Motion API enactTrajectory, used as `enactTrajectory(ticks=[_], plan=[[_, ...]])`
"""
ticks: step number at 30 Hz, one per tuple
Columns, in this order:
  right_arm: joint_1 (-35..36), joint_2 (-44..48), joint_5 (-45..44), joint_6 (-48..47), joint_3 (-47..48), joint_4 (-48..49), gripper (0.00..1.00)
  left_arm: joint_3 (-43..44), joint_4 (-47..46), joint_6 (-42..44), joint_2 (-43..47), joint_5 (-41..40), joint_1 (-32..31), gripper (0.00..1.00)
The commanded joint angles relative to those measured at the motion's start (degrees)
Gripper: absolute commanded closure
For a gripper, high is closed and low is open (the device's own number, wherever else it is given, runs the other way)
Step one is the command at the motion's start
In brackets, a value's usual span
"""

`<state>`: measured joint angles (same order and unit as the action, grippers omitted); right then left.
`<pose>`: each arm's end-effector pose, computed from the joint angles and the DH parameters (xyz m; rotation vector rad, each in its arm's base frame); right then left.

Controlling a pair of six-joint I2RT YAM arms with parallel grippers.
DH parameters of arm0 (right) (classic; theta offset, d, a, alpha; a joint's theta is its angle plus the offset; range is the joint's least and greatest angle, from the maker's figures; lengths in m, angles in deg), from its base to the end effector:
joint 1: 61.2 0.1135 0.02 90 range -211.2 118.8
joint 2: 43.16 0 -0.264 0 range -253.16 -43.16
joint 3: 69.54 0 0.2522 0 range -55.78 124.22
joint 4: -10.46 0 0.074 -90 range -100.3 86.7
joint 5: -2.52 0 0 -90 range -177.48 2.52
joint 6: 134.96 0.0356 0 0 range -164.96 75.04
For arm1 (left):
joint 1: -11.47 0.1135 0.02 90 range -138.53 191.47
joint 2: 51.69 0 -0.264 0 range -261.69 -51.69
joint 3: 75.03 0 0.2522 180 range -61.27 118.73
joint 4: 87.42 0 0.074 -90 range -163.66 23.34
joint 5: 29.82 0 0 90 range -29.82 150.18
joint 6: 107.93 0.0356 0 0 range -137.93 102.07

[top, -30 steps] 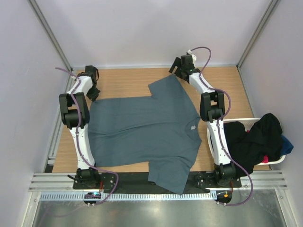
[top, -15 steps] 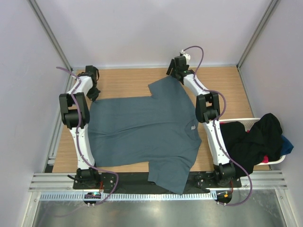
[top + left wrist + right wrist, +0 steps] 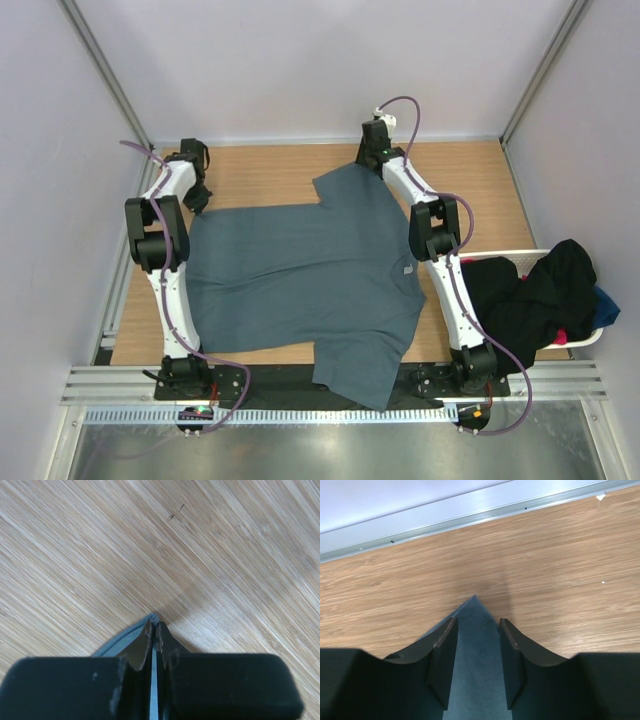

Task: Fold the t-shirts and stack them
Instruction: Fold the tshirt

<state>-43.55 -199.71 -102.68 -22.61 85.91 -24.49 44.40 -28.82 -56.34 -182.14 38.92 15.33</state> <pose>0.5764 0.1736 0.1500 0.2364 2.1638 0.1058 0.4742 0.0449 0.1657 -1.0489 2.4629 0.3367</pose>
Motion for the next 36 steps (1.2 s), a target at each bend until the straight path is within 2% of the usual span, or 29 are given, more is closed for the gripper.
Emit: enactTrajectory(ticks=[1,11,13,14,15,21,26,29,36], plan=[[0.46,-2.53,0.87,-1.52,2.45,-4.12,0.58,-0.55,-1.16,0.71,-0.68,0.42,0.1,1.0],[0.54,-2.97,3.33,-3.01,3.16,-4.39,0.86,0.24,-1.25,1.15,-1.38,0.86,0.1,1.0],[0.63,-2.88,3.95,-3.27,3.16,-4.03,0.89,0.33,-1.33,1.32,-1.56,1.22,0.1,1.0],[0.72,-2.8,4.13,-3.45,2.98,-3.86,0.97,0.59,-1.16,1.5,-1.56,1.39,0.1,1.0],[0.72,-2.62,4.13,-3.63,2.63,-3.34,0.99,0.68,-1.33,1.85,-1.65,1.57,0.18,1.0],[0.54,0.8,5.88,-2.58,-1.31,0.79,0.99,0.77,-3.0,5.53,-0.68,5.43,0.1,1.0],[-0.07,7.91,6.85,-2.4,-6.15,6.33,0.99,-1.25,-9.5,12.11,3.18,9.91,0.19,1.0],[-1.04,10.29,7.82,-2.31,-5.9,7.92,0.99,-1.25,-11.7,15.55,4.06,10.62,0.19,1.0],[-2.0,14.77,5.1,-4.33,-7.83,11.69,0.99,-3.45,-15.83,17.14,6.61,12.03,0.27,1.0]])
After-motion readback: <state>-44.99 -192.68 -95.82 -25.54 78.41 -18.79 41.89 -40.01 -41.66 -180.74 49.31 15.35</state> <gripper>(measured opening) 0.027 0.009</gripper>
